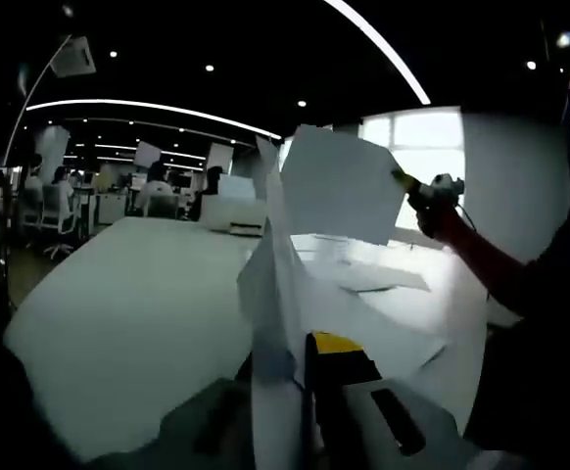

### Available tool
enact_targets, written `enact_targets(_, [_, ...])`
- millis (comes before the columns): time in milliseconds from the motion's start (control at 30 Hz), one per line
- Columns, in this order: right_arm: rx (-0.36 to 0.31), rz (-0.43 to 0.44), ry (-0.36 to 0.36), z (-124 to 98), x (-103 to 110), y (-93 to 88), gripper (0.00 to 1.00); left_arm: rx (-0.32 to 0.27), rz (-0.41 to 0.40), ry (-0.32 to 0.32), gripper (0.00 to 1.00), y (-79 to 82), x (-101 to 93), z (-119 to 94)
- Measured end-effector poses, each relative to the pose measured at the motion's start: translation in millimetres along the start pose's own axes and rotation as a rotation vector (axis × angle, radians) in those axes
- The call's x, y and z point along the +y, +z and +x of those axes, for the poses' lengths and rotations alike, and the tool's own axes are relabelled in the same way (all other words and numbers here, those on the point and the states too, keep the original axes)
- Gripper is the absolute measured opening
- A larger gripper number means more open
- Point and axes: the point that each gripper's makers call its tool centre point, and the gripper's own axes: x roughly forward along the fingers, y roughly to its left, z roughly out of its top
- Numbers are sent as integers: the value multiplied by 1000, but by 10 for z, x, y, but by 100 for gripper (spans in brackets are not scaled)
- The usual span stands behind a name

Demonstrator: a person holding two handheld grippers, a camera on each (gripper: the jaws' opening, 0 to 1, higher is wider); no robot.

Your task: Organize the stack of printing papers by aligning and flattening the scattered papers on the table

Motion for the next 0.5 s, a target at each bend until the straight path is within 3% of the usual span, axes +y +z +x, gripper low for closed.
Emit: enact_targets(500, [-72, 17, 30, -143, 194, 330, 0, 2, 2, 2, 6, -5, 4, 6])
